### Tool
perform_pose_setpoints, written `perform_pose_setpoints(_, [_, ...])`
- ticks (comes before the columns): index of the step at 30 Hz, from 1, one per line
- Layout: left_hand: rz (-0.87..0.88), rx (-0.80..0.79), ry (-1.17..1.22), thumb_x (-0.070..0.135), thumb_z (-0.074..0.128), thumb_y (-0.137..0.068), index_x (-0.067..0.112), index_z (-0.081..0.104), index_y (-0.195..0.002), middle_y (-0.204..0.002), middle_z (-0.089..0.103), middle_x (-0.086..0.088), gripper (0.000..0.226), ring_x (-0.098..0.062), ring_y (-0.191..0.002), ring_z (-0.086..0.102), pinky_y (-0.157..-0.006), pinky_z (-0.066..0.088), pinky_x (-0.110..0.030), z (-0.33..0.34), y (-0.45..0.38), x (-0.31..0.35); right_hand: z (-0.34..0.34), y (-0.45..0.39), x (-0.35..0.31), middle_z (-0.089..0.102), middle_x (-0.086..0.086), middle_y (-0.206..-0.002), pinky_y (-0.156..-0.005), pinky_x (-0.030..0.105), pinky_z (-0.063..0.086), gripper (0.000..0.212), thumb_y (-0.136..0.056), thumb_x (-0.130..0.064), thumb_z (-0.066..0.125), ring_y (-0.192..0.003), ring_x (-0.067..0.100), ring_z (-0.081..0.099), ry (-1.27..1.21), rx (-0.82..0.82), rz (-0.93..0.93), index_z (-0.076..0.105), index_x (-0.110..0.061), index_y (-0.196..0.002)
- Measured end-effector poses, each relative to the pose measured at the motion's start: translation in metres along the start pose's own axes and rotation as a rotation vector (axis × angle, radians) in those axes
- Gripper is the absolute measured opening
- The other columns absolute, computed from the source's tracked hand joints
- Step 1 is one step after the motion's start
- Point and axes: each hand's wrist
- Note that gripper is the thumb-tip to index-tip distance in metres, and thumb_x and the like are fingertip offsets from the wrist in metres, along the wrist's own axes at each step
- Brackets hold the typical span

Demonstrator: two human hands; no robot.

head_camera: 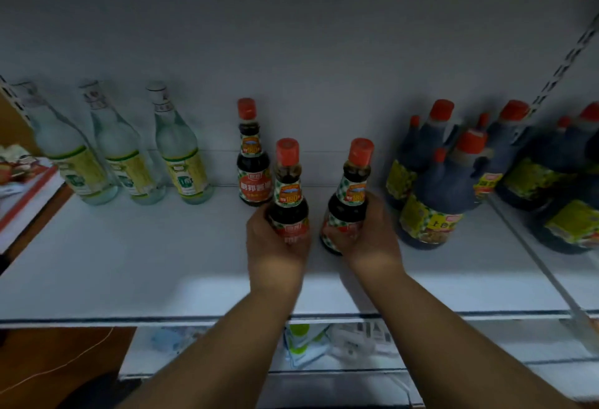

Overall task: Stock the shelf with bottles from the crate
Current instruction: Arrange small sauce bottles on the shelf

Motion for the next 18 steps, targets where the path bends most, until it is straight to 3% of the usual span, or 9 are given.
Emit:
perform_pose_setpoints(4, [0.043, -0.047, -0.056, 0.038, 0.082, -0.066, 0.024, 0.054, -0.128, -0.122, 0.062, 0.006, 0.069, -0.01, -0.108, 0.061, -0.091, 0.053, -0.033, 0.009, -0.016, 0.01, 0.011, -0.025, -0.001, 0.061, 0.007, -0.12, -0.088, 0.039, 0.051, 0.064, -0.069, -0.034, 0.085, -0.111, 0.026, 0.06, -0.028, 0.126, 0.004, 0.049, -0.017, -0.119])
perform_pose_setpoints(7, [0.116, -0.128, -0.156, 0.051, 0.069, -0.067, 0.028, 0.046, -0.137, -0.131, 0.058, 0.003, 0.077, -0.016, -0.118, 0.057, -0.098, 0.049, -0.038, 0.015, -0.041, 0.023, 0.012, -0.048, -0.006, 0.062, 0.006, -0.12, -0.088, 0.036, 0.05, 0.06, -0.072, -0.036, 0.083, -0.111, 0.026, 0.061, -0.076, 0.16, 0.021, 0.047, -0.017, -0.116])
perform_pose_setpoints(11, [0.01, -0.06, -0.204, 0.04, 0.077, -0.075, 0.018, 0.033, -0.146, -0.143, 0.044, -0.006, 0.086, -0.026, -0.127, 0.048, -0.103, 0.044, -0.036, 0.03, -0.046, 0.03, 0.012, -0.063, -0.002, 0.06, 0.009, -0.125, -0.086, 0.031, 0.046, 0.065, -0.073, -0.03, 0.083, -0.114, 0.029, 0.059, -0.058, 0.145, 0.056, 0.044, -0.013, -0.122])
perform_pose_setpoints(14, [-0.061, 0.033, -0.186, 0.036, 0.082, -0.071, 0.012, 0.038, -0.137, -0.136, 0.043, -0.008, 0.082, -0.03, -0.12, 0.051, -0.096, 0.045, -0.037, 0.04, -0.04, 0.027, 0.019, -0.059, 0.011, 0.059, 0.008, -0.125, -0.09, 0.037, 0.049, 0.069, -0.07, -0.029, 0.084, -0.115, 0.031, 0.058, -0.048, 0.142, 0.057, 0.043, -0.015, -0.122])
perform_pose_setpoints(18, [-0.044, 0.074, -0.239, 0.04, 0.083, -0.069, 0.013, 0.047, -0.13, -0.127, 0.055, -0.007, 0.077, -0.029, -0.116, 0.055, -0.097, 0.048, -0.045, 0.047, -0.046, 0.015, 0.027, -0.059, 0.022, 0.057, 0.01, -0.128, -0.093, 0.037, 0.045, 0.074, -0.07, -0.031, 0.084, -0.118, 0.031, 0.055, -0.013, 0.157, 0.066, 0.042, -0.013, -0.129])
Point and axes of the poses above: each hand's wrist, its own y-axis away from the middle knuckle, its own z-axis out of the palm, x = y × z
